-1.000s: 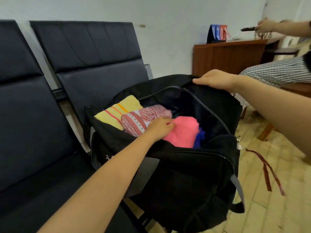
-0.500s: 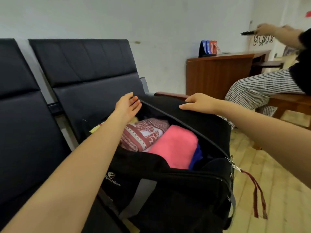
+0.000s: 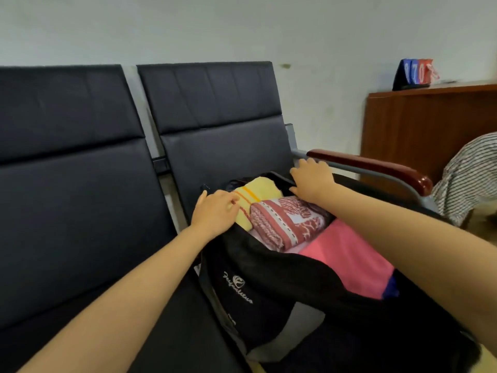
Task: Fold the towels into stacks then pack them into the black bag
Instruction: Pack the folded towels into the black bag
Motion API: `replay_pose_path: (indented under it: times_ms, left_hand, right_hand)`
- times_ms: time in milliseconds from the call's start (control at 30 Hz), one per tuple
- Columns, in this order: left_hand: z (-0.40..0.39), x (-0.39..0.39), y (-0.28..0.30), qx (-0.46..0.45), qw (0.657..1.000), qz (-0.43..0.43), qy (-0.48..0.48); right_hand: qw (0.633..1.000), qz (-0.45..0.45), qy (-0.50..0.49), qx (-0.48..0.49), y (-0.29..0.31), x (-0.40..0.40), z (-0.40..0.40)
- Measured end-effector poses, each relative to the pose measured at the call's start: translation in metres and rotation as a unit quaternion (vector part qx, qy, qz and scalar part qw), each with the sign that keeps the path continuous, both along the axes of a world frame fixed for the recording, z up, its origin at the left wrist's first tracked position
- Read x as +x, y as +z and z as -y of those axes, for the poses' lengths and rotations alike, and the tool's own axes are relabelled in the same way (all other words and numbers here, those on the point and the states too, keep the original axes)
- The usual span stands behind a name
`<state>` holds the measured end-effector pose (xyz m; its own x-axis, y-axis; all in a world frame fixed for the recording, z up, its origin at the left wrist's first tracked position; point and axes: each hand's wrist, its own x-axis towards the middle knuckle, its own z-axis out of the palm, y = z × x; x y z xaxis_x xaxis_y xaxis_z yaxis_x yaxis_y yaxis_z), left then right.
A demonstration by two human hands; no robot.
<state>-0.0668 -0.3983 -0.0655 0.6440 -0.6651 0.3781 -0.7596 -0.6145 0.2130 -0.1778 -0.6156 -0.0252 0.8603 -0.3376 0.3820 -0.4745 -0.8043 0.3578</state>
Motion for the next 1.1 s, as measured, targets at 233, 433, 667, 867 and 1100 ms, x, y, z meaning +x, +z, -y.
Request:
replay_pose_path:
  times_ms: [233, 433, 667, 867, 1100]
  left_hand:
    - [0.022, -0.011, -0.011, 0.13, 0.989, 0.07, -0.02]
    - [0.035, -0.015, -0.023, 0.154, 0.985, 0.081, -0.017]
    - [0.022, -0.009, -0.017, 0.037, 0.992, 0.089, -0.081]
    - [-0.016, -0.011, 0.005, 0.142, 0.965, 0.14, -0.172]
    - [-0.033, -0.045, 0.015, 0.421, 0.901, -0.039, -0.095]
  right_hand:
    - [0.997, 0.075, 0.027, 0.01, 0.014, 0.016, 0.016]
    - [0.94, 0.282, 0.066, 0.178, 0.08, -0.004, 0.017]
    - [0.98, 0.044, 0.168, 0.097, 0.011, -0.035, -0.051]
    - [0.979, 0.033, 0.149, 0.137, -0.027, -0.032, -0.063]
    - [0.955, 0.06, 0.141, 0.253, -0.037, -0.048, -0.06]
